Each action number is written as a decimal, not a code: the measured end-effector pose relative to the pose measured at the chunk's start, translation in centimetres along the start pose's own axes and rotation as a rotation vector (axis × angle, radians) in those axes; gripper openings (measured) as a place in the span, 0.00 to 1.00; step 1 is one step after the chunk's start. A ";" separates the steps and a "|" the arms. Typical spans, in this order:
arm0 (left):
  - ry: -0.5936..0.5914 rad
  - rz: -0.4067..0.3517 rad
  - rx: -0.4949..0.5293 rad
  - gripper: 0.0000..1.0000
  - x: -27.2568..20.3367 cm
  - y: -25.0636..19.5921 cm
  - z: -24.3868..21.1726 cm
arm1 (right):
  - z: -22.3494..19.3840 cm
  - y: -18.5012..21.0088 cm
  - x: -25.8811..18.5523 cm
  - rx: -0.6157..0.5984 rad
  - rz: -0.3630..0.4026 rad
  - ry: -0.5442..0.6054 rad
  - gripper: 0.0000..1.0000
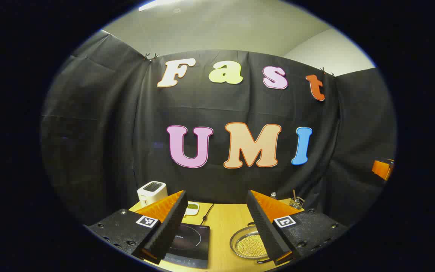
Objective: First push the handle of the pot to place it horizontally, then grasp the pot with both hands and set it on the induction cooktop.
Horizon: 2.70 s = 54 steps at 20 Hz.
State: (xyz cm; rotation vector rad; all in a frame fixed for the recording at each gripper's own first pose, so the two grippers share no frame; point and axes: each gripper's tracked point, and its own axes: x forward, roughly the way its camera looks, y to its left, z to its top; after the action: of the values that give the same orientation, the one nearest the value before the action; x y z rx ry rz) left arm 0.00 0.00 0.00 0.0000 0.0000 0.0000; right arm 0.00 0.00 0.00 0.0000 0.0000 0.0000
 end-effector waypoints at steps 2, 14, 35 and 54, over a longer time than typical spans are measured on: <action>0.009 -0.006 0.007 0.92 0.1 -0.3 -0.4 | -0.2 -0.3 0.0 0.007 -0.004 0.004 0.96; 0.053 0.011 0.017 0.95 -0.4 0.6 -2.8 | -1.6 0.2 0.4 0.015 0.012 0.053 0.96; 0.090 0.141 0.029 0.92 -7.6 8.7 -6.5 | -13.9 10.4 -2.0 -0.048 0.193 0.290 0.48; 0.143 0.187 0.057 0.95 -8.5 11.6 -9.9 | -33.8 21.1 -6.6 0.049 0.446 0.859 0.07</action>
State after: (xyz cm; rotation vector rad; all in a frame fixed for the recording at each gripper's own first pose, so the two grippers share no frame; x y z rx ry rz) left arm -8.48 11.56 -9.90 0.0568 0.1425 0.1870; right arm -6.65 21.14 -33.81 0.0494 0.8592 0.4458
